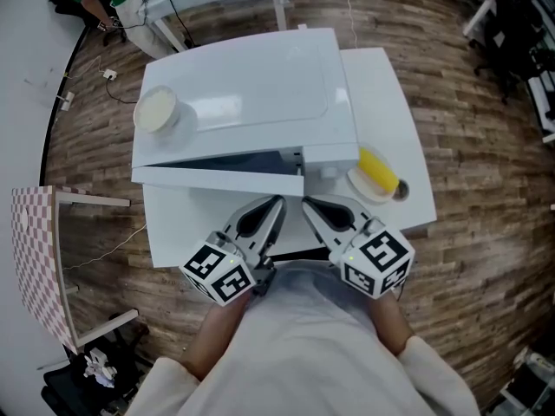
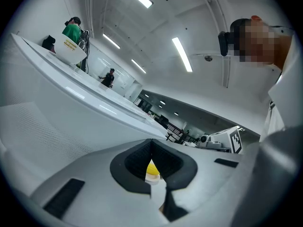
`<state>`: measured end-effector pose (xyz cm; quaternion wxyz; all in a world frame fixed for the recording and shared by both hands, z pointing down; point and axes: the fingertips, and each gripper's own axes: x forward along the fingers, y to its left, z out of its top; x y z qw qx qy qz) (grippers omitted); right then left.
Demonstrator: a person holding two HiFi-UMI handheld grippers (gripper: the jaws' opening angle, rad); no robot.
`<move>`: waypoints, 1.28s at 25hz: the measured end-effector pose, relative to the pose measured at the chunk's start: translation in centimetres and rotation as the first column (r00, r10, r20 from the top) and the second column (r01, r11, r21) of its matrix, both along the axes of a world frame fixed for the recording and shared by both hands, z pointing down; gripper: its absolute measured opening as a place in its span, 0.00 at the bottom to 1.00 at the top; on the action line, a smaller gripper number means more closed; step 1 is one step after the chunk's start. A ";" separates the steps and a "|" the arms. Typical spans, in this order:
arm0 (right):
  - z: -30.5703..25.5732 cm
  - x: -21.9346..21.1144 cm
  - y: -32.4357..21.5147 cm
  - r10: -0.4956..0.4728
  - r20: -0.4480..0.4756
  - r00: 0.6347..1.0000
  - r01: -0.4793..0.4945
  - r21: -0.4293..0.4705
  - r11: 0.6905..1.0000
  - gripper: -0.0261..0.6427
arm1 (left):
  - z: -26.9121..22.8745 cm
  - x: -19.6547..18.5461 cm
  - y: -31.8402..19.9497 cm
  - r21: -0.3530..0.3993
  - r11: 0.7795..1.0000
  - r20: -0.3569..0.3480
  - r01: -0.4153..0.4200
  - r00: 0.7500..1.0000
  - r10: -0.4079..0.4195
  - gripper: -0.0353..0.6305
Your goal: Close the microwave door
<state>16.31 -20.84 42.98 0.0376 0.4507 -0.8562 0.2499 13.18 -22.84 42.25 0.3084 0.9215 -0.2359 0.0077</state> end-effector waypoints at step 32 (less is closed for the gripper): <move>0.8 0.6 -3.3 0.071 0.017 0.997 -0.071 -0.033 0.997 0.07 | 0.6 -0.1 -3.0 -0.030 1.000 -0.004 -0.002 1.000 0.002 0.08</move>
